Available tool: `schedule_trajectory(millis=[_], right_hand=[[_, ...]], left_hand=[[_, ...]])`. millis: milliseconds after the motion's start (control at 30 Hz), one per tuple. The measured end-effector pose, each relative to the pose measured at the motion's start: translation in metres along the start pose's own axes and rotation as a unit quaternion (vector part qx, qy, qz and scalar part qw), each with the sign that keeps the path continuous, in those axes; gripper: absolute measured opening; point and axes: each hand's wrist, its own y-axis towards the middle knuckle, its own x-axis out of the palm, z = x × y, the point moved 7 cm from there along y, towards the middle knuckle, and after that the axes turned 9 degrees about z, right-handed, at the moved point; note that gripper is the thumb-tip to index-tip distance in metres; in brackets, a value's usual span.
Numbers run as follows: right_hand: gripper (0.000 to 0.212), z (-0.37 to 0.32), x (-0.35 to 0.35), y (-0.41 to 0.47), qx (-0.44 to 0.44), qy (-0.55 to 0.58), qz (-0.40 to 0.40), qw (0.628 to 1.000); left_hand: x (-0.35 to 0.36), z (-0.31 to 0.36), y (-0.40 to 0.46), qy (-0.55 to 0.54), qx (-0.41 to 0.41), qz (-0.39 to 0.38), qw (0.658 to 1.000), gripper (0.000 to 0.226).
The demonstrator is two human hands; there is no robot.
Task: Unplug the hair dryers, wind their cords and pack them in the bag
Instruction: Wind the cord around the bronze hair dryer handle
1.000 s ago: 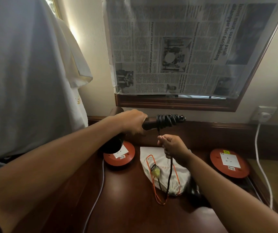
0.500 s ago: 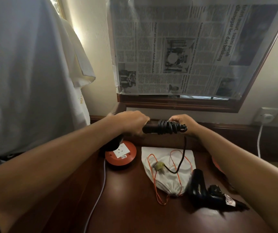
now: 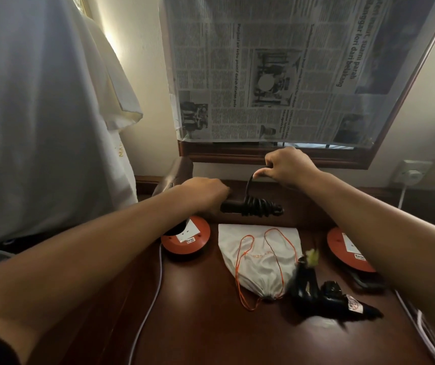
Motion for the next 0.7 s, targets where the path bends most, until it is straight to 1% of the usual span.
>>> schedule_trajectory(millis=[100,233,367,467,533,633,700], right_hand=[[0.040,-0.010,-0.004,0.000,-0.035,-0.018,0.017,0.999],[0.038,-0.022,-0.009,-0.001,-0.069,-0.031,0.015,0.997],[0.036,-0.033,-0.011,-0.011,-0.074,-0.002,0.002,0.997],[0.034,-0.041,-0.008,-0.023,-0.059,0.049,0.008,0.997],[0.030,-0.046,-0.004,-0.032,-0.039,0.077,0.003,0.996],[0.017,-0.050,0.010,-0.047,0.008,0.136,-0.043,0.990],[0.016,-0.050,0.019,-0.055,0.052,0.186,-0.055,0.980]], left_hand=[[0.003,0.000,0.003,0.004,-0.005,0.003,1.000,0.035],[0.012,0.000,0.010,0.004,-0.010,0.013,1.000,0.032],[0.021,0.002,0.019,-0.007,-0.017,0.013,1.000,0.027],[0.023,0.003,0.024,-0.012,-0.018,0.028,0.999,0.027],[0.024,0.000,0.028,-0.012,-0.026,0.019,0.999,0.029],[0.025,-0.008,0.033,-0.020,-0.062,0.004,0.998,0.029],[0.021,-0.012,0.035,-0.017,-0.074,0.015,0.997,0.028]])
